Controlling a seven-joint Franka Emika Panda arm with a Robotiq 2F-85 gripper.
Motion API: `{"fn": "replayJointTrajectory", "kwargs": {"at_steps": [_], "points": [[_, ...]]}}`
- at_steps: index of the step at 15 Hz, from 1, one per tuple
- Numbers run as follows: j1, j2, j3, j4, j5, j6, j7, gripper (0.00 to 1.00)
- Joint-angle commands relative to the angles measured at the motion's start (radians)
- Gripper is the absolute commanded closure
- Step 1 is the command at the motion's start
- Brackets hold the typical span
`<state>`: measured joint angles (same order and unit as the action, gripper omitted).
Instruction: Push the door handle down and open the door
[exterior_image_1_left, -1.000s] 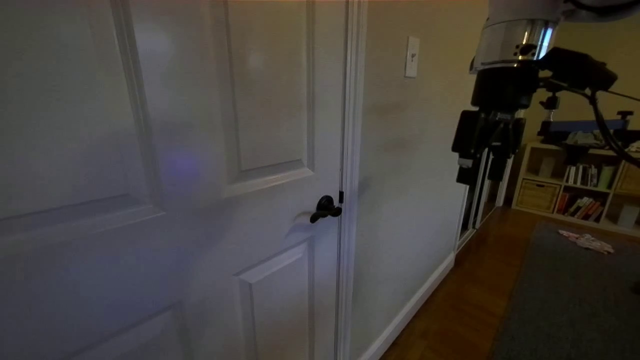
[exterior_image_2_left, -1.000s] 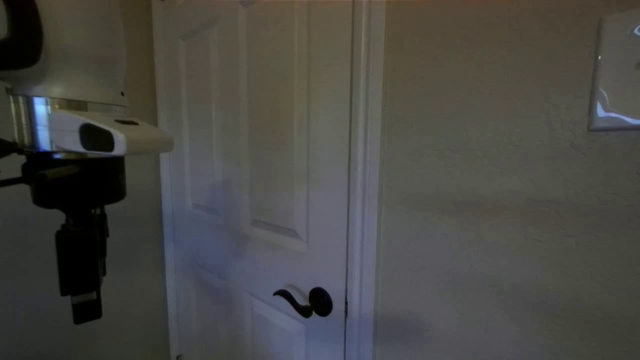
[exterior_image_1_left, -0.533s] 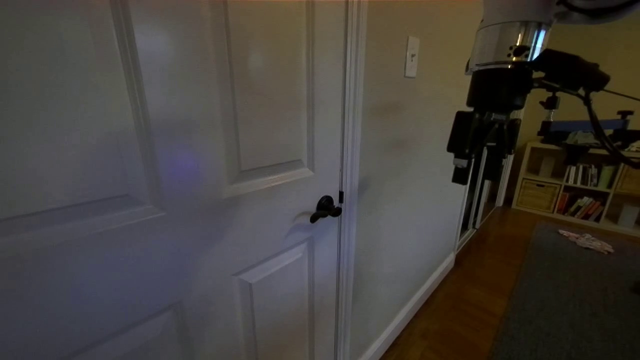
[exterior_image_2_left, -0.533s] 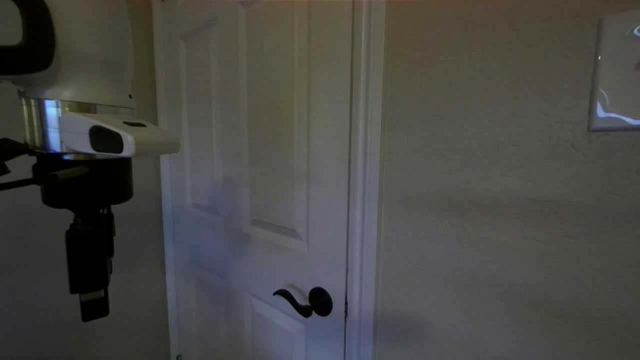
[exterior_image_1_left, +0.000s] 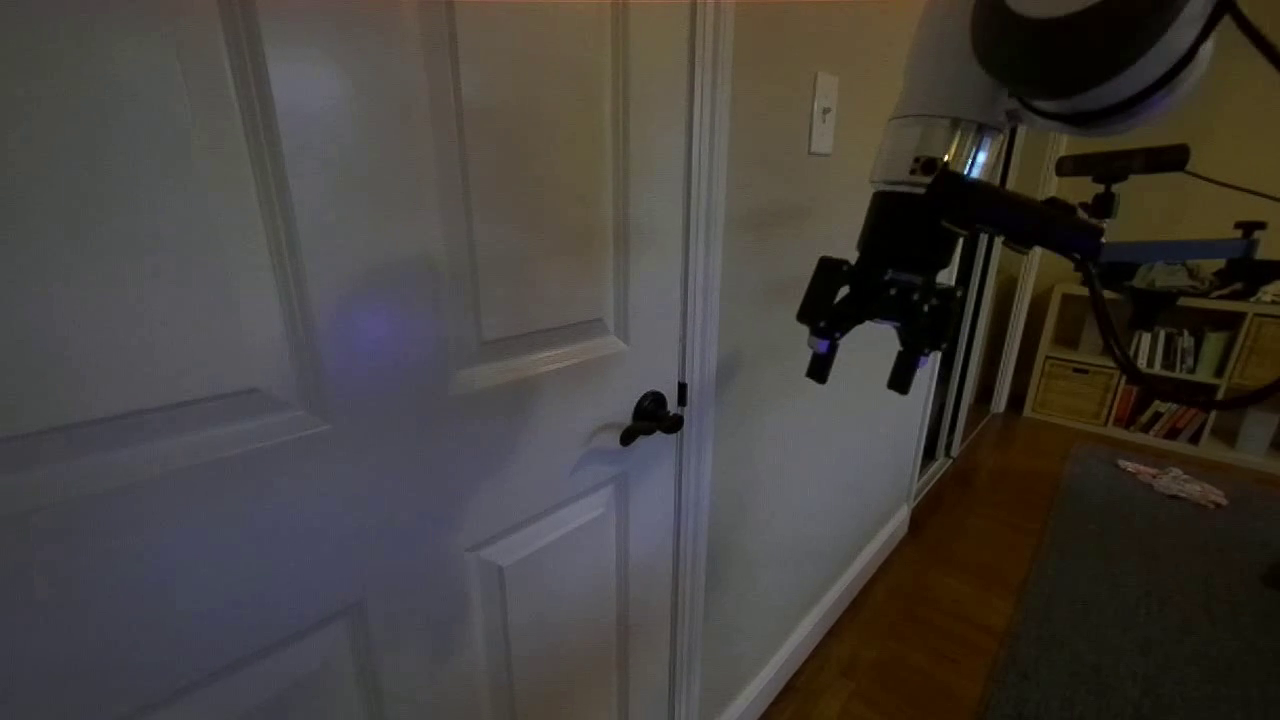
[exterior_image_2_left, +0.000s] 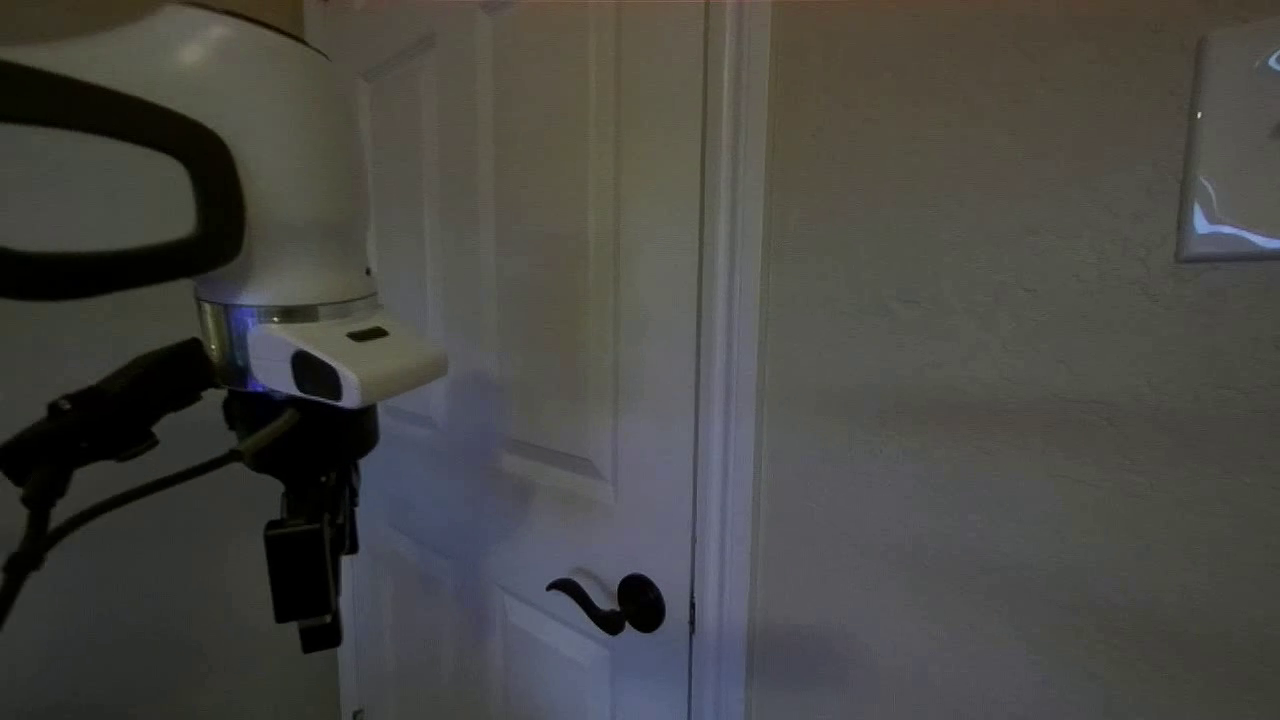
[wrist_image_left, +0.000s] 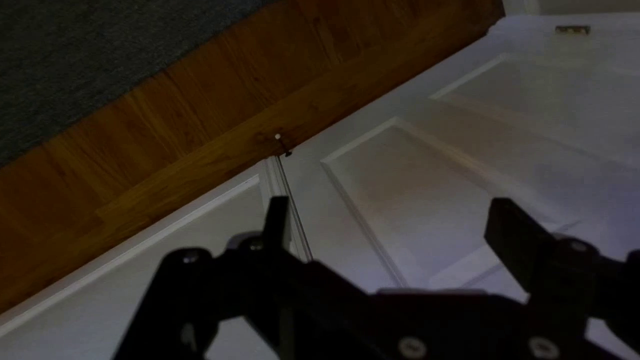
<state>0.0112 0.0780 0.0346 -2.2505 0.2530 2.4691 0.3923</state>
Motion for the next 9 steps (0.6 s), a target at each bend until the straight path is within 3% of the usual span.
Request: {"fn": "replayJointTrajectory", "kwargs": {"at_steps": [1,7,8,9], "points": [[0.005,0.127,-0.016,0.106,0.037,0.071,0.072,0.00],[0.004,0.288,-0.016,0.280,0.146,0.117,0.119,0.00],[0.008,0.245,-0.022,0.222,0.112,0.105,0.077,0.00],[0.008,0.267,-0.022,0.250,0.124,0.105,0.084,0.00]]}}
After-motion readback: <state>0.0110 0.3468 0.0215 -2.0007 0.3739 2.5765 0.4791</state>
